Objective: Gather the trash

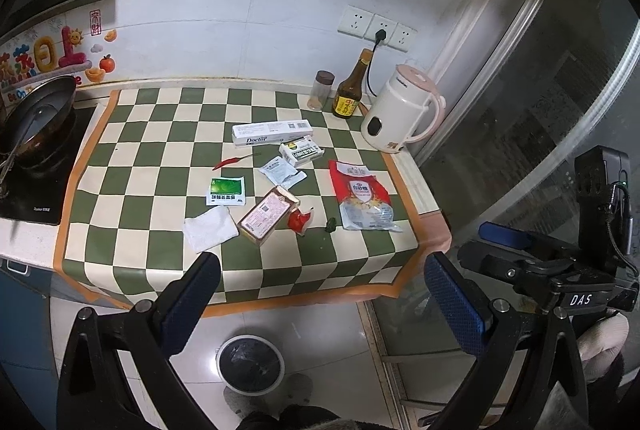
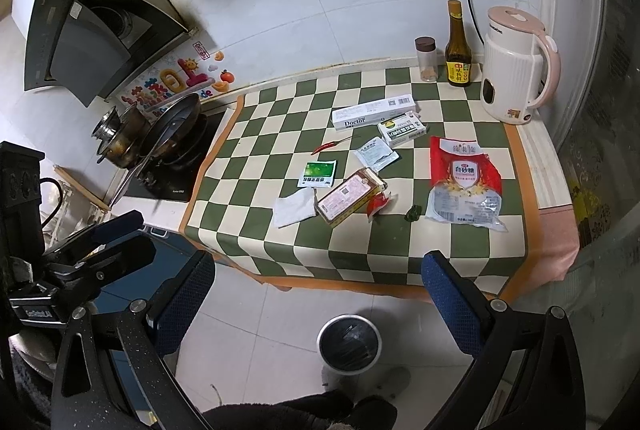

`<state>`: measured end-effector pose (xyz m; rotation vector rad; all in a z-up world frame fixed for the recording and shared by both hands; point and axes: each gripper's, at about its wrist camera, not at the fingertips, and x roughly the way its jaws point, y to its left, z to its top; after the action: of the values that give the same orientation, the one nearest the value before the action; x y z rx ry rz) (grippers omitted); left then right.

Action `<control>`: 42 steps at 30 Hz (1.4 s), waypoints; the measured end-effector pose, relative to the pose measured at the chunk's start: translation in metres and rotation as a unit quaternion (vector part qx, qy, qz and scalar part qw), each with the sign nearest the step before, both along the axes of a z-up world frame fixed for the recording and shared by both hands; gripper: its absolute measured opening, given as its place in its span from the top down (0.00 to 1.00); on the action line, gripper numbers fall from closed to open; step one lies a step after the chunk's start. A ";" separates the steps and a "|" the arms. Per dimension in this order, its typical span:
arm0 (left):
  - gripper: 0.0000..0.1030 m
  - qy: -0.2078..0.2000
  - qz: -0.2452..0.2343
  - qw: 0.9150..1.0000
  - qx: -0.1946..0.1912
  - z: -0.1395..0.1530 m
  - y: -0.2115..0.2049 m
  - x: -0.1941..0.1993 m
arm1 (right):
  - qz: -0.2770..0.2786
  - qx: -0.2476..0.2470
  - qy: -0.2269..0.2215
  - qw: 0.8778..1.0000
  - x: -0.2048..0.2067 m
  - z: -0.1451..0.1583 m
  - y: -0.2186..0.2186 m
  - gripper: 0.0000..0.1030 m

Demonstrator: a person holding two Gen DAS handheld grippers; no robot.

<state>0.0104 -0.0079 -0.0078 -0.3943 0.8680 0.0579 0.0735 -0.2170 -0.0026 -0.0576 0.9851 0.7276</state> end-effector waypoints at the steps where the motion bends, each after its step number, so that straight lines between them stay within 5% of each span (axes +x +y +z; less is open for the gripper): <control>1: 0.00 0.000 0.000 1.000 0.001 0.000 0.000 0.000 | 0.000 0.000 0.000 1.000 0.000 0.000 0.000 0.00; 22: 0.00 0.006 -0.020 1.000 -0.006 -0.005 0.013 0.005 | -0.009 -0.001 0.003 1.000 -0.003 -0.004 0.001 0.00; 28: 0.00 0.035 0.012 0.995 0.088 -0.022 0.025 0.025 | -0.075 -0.003 0.007 0.997 -0.003 -0.017 0.004 0.00; 32: 0.00 0.072 0.033 0.980 0.182 -0.047 0.036 0.059 | -0.146 -0.020 0.029 0.989 0.029 -0.035 -0.001 0.00; 36: 0.00 0.112 0.021 0.967 0.228 -0.077 0.050 0.104 | -0.187 -0.078 0.055 0.978 0.091 -0.069 -0.008 0.00; 42: 0.00 0.168 -0.017 0.926 0.337 -0.133 0.054 0.220 | -0.201 -0.109 0.110 0.967 0.208 -0.137 -0.002 0.00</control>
<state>0.2300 0.0458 -0.1406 0.2886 1.1289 0.3909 0.2812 -0.2189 -0.1395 0.0314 1.2406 0.2537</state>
